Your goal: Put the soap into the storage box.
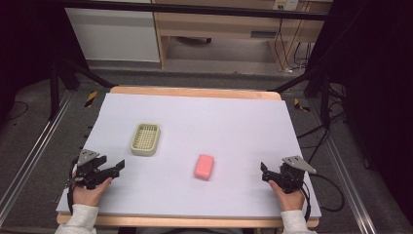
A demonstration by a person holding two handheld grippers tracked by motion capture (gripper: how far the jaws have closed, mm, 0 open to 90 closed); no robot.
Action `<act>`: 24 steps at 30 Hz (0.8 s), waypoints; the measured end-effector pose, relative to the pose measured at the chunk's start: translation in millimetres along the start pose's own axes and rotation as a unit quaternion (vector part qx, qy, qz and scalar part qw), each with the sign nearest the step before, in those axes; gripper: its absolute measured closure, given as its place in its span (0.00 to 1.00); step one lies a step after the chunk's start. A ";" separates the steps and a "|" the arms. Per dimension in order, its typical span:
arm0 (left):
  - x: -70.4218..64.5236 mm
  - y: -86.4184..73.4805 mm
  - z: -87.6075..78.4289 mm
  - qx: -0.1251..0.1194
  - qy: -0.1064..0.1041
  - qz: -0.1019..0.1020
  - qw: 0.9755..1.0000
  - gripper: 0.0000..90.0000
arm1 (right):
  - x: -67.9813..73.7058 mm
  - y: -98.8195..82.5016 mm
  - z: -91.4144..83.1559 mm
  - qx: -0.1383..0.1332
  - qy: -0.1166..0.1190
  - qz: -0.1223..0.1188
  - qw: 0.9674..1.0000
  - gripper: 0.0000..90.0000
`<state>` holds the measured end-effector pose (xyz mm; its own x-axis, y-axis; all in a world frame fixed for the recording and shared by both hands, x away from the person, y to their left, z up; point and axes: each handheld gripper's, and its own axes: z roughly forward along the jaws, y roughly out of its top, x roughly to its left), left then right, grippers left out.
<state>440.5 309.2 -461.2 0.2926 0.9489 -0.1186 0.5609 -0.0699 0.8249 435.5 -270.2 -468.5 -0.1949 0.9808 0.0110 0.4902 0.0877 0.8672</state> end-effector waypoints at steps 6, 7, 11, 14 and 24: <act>-8.4 3.1 -2.0 -0.009 -0.011 0.006 1.000 0.29 | -2.0 -3.3 1.9 0.022 -0.004 -0.004 1.000 0.07; -9.8 3.4 -1.9 -0.008 -0.016 0.006 1.000 0.29 | -2.0 -3.3 1.8 0.023 -0.005 -0.004 1.000 0.07; -14.9 4.3 -0.8 -0.007 -0.022 0.008 1.000 0.30 | -1.8 -4.1 2.1 0.030 -0.006 -0.005 1.000 0.07; -19.1 5.1 0.3 -0.005 -0.025 0.011 1.000 0.30 | -1.6 -4.2 2.1 0.032 -0.005 -0.006 0.999 0.07; -33.3 7.3 2.9 -0.001 -0.039 0.030 0.999 0.30 | -0.1 -4.4 1.8 0.033 -0.009 -0.011 0.999 0.08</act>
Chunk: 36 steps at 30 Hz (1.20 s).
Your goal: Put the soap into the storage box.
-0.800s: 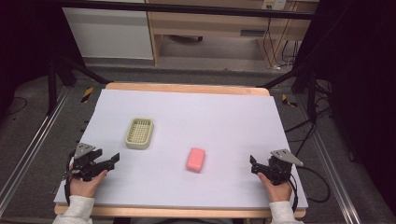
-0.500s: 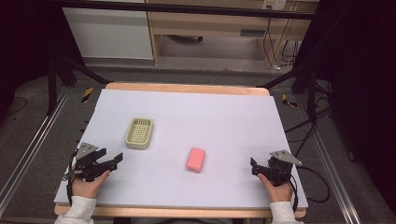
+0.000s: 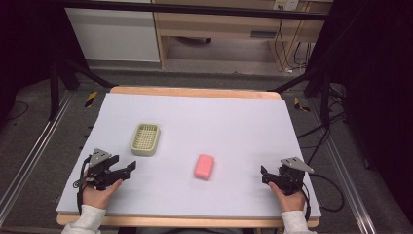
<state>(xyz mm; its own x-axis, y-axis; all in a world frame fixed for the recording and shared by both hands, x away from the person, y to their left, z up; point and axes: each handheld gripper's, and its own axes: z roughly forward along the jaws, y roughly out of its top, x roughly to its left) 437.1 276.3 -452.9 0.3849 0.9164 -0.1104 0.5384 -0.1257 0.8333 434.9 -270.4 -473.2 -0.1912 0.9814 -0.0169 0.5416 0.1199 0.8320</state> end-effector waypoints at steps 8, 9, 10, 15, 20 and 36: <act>-8.7 3.4 0.9 -0.002 -0.011 0.009 1.000 0.30 | 2.2 0.6 -0.2 -0.001 0.002 -0.002 1.000 0.07; -9.5 3.8 1.0 -0.002 -0.013 0.010 1.000 0.30 | 2.5 0.7 -0.4 -0.001 0.003 -0.002 1.000 0.07; -9.5 3.8 1.0 -0.002 -0.013 0.010 1.000 0.30 | 2.5 0.7 -0.4 -0.001 0.003 -0.002 1.000 0.07; -14.3 5.6 2.4 -0.003 -0.017 0.012 1.000 0.30 | 3.0 0.8 -1.0 -0.002 0.005 0.000 1.000 0.07; -17.4 8.2 3.3 -0.002 -0.024 0.015 1.000 0.29 | 3.1 0.6 -0.9 -0.001 0.008 0.001 1.000 0.07; -26.1 14.7 4.8 -0.002 -0.029 0.023 0.999 0.29 | 2.9 0.6 -0.3 0.002 0.012 0.005 1.000 0.07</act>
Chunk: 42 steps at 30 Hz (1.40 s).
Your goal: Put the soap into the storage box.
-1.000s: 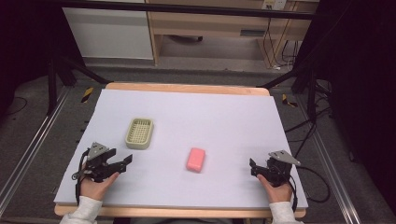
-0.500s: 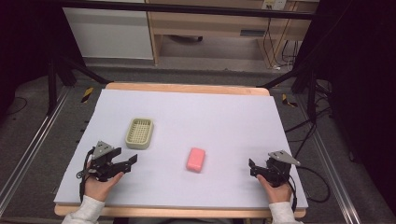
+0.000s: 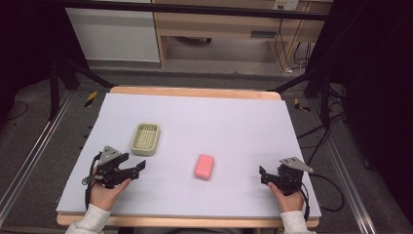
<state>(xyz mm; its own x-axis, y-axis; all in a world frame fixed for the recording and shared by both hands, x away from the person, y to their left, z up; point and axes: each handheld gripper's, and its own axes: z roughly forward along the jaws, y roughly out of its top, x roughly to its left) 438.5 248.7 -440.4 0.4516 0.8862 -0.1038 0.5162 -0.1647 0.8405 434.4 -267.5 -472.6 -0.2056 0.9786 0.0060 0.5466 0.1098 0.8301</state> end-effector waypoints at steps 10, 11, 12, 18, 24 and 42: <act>-11.2 8.1 2.1 0.002 -0.010 0.016 1.000 0.29 | 1.0 0.0 0.1 0.005 0.001 0.000 1.000 0.07; -11.9 9.0 2.4 0.004 -0.011 0.019 1.000 0.29 | 1.0 0.0 0.1 0.005 0.001 0.000 1.000 0.07; -13.9 11.1 3.4 0.003 -0.013 0.019 1.000 0.29 | 1.2 0.0 0.1 0.004 0.001 -0.001 1.000 0.07; -17.2 20.2 3.7 -0.004 -0.014 0.020 1.000 0.28 | 1.3 -0.1 0.1 0.005 0.000 0.000 1.000 0.07; -20.8 29.4 5.1 -0.014 -0.019 0.014 1.000 0.28 | 0.7 -0.1 0.0 0.006 -0.001 -0.001 1.000 0.07; -42.8 46.6 19.8 -0.017 -0.037 0.019 0.999 0.28 | 0.2 0.8 -0.5 0.004 0.000 0.000 1.000 0.07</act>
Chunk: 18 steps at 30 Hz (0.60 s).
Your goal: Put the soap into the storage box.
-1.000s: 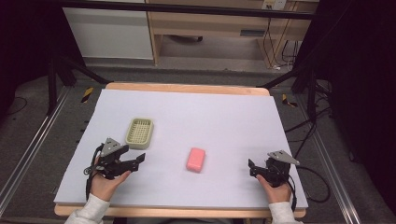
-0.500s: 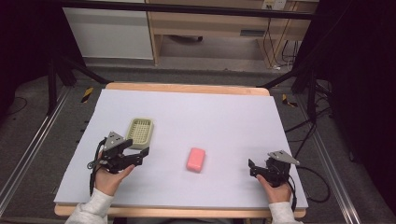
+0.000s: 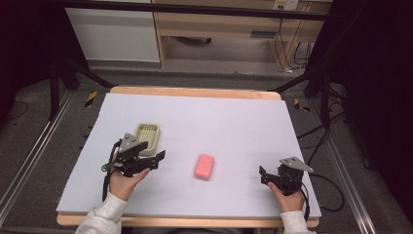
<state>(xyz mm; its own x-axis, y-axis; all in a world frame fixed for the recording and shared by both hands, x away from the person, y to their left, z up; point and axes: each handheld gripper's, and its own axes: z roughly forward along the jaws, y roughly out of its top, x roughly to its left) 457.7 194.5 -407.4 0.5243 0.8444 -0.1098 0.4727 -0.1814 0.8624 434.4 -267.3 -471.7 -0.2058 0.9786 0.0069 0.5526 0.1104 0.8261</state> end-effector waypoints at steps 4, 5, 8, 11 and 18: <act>-5.7 2.5 4.7 0.004 -0.003 0.006 1.000 0.28 | 0.2 0.2 -0.1 0.000 0.000 0.000 1.000 0.07; -5.7 2.5 4.7 0.004 -0.003 0.006 1.000 0.28 | 0.2 0.2 -0.1 0.000 0.000 0.000 1.000 0.07; -10.4 4.0 8.1 0.009 -0.007 0.010 1.000 0.28 | 0.2 0.3 0.1 0.000 0.000 0.000 1.000 0.07; -15.0 5.3 11.1 0.010 -0.011 0.012 1.000 0.28 | 0.4 0.6 0.1 0.000 0.000 0.000 1.000 0.07; -25.8 8.6 20.3 0.016 -0.020 0.018 1.000 0.28 | 0.5 1.3 0.1 0.001 0.001 0.000 1.000 0.07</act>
<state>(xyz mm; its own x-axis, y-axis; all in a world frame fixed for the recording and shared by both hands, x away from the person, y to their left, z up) 462.6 160.9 -407.1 0.5686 0.8165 -0.1001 0.4751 -0.2266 0.8503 435.1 -266.6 -470.7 -0.2074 0.9782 0.0086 0.5540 0.1102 0.8252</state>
